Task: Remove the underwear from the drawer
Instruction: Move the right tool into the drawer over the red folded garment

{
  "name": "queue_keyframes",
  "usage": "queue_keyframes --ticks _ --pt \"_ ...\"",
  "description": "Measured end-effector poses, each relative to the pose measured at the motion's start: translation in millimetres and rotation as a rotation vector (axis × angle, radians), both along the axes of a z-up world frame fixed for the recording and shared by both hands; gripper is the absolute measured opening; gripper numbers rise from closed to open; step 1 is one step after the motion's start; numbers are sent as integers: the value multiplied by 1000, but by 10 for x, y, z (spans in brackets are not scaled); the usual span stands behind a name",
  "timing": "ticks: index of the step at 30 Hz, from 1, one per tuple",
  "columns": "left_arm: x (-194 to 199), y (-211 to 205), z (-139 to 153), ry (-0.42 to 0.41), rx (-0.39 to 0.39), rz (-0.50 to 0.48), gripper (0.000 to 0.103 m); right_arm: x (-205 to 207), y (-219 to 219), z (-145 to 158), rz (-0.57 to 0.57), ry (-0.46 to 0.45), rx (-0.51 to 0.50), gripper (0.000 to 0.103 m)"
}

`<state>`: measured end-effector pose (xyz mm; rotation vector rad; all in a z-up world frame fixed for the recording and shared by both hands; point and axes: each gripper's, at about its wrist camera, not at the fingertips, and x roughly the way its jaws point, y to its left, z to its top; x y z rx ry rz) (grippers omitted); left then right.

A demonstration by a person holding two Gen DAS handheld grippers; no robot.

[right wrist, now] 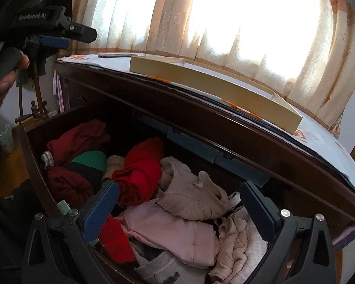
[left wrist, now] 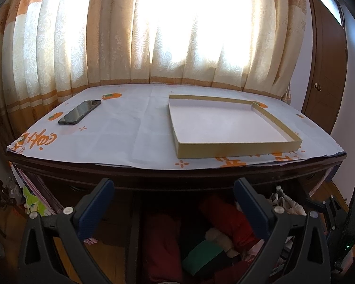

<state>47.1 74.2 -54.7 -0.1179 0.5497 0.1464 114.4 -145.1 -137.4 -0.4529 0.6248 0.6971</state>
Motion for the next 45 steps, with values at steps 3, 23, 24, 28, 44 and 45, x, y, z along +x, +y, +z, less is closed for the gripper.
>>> queue_keyframes --ticks 3,23,24,28,44,45 --pt "0 0 0 0 0 0 103 14 18 -14 -2 12 -6 102" --pt "119 121 -172 77 -18 -7 103 210 56 12 34 189 -12 102" --pt "114 160 -173 76 -23 4 103 212 69 33 37 182 -25 102" --pt "108 298 -180 76 -41 39 103 226 235 98 54 162 -67 102" --pt "171 415 -295 120 -52 49 103 569 912 -190 83 357 -199 95" --pt "175 417 -306 125 -52 48 103 570 948 -208 92 361 -209 92"
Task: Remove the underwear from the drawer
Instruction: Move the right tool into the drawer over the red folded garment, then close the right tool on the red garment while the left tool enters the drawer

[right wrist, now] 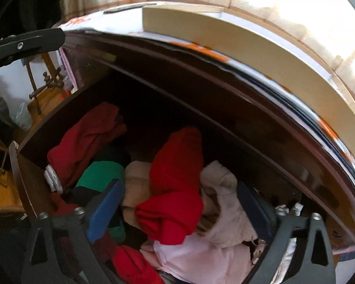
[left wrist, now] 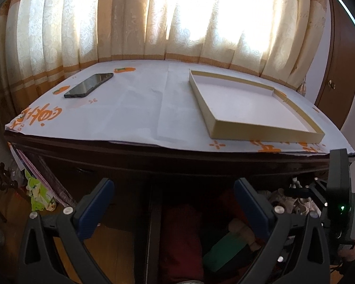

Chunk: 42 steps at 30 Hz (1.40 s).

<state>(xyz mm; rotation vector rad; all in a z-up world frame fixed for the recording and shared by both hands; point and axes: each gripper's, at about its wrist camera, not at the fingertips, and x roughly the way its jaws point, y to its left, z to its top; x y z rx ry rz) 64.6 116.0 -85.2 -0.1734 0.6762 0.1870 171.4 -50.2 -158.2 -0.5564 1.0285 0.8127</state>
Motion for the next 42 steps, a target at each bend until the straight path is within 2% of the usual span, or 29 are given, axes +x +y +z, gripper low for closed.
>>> queue_keyframes --ticks 2,7,11,14,20,23,26,36,42 --pt "5 3 -16 7 -1 -1 103 0 73 -37 19 17 -15 84" --pt "5 13 -23 11 -4 -2 103 24 208 -181 38 37 -78 80" --pt "5 16 -38 15 -8 -4 103 53 262 -299 43 49 -128 70" --pt "13 7 -56 21 -11 -12 103 97 264 -369 28 87 -125 66" --pt "46 -60 -104 43 -14 -41 103 107 315 -463 42 132 -149 65" --pt "53 -92 -113 51 -17 -57 103 103 256 -419 60 137 -123 52" --pt "67 -94 -134 58 -41 -68 103 121 138 -344 51 152 -73 48" --pt "75 -200 -205 87 -44 -107 103 212 -467 -21 12 150 132 46" --pt "37 -281 -276 135 -40 -114 101 293 -729 57 13 191 218 47"
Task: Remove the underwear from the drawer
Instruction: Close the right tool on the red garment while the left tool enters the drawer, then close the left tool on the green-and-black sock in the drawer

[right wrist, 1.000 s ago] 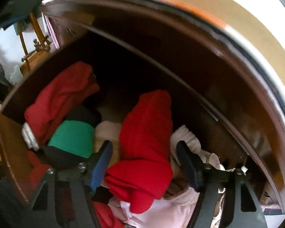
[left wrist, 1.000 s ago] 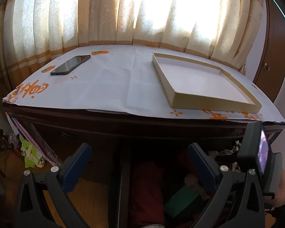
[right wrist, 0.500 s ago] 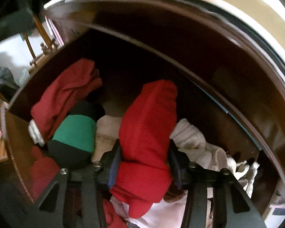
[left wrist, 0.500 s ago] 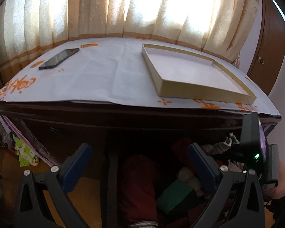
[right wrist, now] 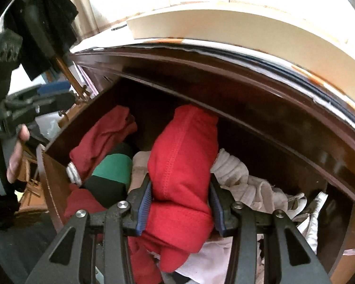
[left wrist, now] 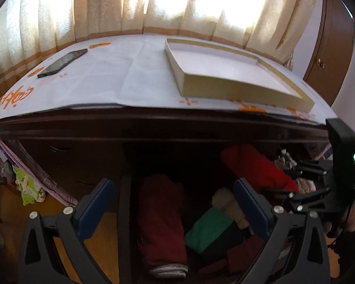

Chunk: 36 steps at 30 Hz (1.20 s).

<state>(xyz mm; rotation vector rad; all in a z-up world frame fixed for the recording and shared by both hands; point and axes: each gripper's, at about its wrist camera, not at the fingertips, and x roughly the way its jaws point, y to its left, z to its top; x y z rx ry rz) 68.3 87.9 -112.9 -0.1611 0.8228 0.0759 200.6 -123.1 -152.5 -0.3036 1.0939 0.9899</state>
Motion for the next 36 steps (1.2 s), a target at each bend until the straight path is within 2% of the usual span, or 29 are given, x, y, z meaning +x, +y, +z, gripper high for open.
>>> queue_keyframes --ticks 2,6,8,9,14,22,27,29,36 --pt "-7 -39 -32 21 18 -5 99 -55 154 -39 -2 1 11 47" --pt "31 -121 -148 80 16 -20 92 -94 155 -35 4 3 29 47" --pt "61 -165 -232 118 20 -20 81 -74 149 -59 1 27 45 47" --pt "82 -186 -273 135 26 -23 79 -55 135 -67 -2 43 55 47" --pt "128 -274 -447 205 52 -31 74 6 73 -103 -3 96 85 47" --pt "207 -314 -657 311 69 -27 73 12 3 -102 0 114 108 47" --pt "235 -306 -678 329 83 -18 69 0 -6 -98 -1 111 115 47" --pt "251 -322 -690 340 111 -21 65 -21 -15 -92 1 105 114 47" --pt "244 -399 -754 386 148 -46 62 -36 -21 -67 -2 103 113 48"
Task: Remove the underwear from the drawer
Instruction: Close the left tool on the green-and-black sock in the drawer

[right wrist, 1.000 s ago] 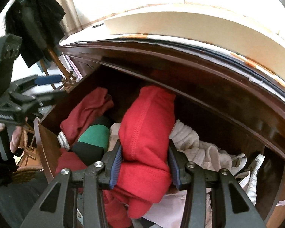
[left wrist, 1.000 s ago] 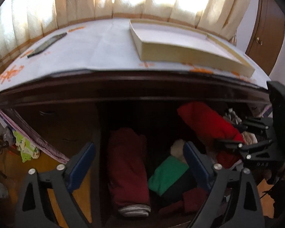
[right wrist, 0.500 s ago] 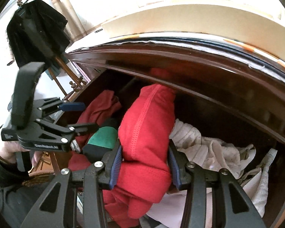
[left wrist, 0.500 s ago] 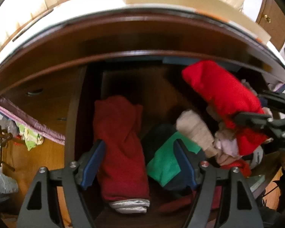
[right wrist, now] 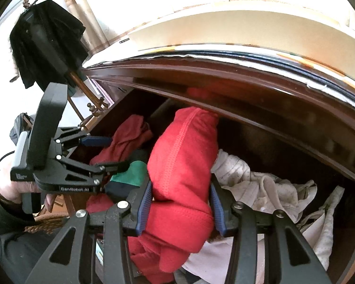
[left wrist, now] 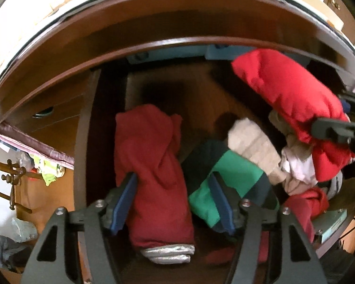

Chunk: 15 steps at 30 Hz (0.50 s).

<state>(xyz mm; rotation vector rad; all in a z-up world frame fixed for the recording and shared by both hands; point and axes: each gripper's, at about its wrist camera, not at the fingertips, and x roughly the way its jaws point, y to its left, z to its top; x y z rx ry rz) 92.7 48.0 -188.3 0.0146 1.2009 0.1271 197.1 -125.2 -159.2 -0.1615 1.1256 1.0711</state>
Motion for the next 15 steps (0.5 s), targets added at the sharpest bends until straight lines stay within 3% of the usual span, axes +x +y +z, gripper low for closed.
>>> queue_keyframes --ticks 4,9,13,15 --pt "17 -39 -11 21 27 -17 62 -15 16 7 0 -7 -6 48" --pt "22 -66 -17 18 41 -30 52 -40 42 22 2 -20 -13 48" --pt "-22 23 -47 7 105 -21 24 -29 37 14 -4 -11 -4 48" --pt "-39 61 -27 -4 97 -18 18 -30 35 4 -6 -10 -2 48"
